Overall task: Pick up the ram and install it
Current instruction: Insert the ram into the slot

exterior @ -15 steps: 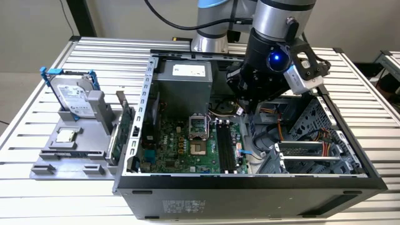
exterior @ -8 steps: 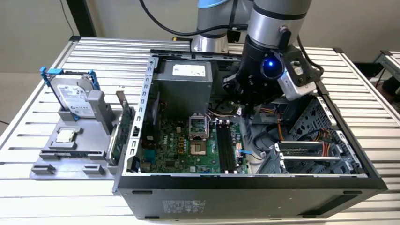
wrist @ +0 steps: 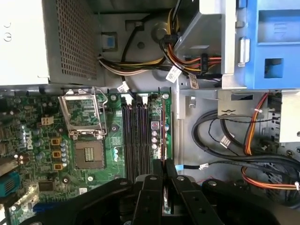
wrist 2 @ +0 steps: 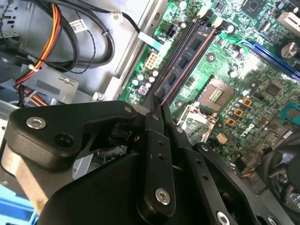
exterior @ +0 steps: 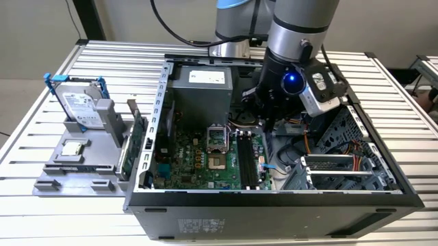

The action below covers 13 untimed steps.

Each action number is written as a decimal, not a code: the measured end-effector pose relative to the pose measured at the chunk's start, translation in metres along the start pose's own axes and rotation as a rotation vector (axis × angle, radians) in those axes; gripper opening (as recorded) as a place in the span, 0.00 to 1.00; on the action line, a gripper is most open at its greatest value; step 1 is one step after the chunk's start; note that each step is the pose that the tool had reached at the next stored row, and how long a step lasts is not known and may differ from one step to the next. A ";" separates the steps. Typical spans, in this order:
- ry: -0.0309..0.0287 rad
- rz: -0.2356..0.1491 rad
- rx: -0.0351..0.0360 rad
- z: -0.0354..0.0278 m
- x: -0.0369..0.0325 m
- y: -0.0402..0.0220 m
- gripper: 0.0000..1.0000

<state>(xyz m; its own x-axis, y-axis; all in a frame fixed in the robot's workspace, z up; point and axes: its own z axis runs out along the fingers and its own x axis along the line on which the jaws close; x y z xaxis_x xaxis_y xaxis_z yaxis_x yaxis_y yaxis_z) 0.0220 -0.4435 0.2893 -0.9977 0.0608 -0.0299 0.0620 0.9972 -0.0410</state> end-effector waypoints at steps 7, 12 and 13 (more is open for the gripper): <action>0.0028 0.000 0.0003 0.0056 0.0024 -0.0002 0.00; 0.0028 0.000 0.0023 0.0097 0.0026 -0.0002 0.00; 0.0027 0.000 0.0022 0.0114 0.0026 -0.0005 0.00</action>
<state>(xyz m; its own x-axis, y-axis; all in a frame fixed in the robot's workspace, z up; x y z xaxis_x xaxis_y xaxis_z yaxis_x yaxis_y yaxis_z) 0.0197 -0.4443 0.2779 -0.9978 0.0611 -0.0271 0.0623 0.9971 -0.0432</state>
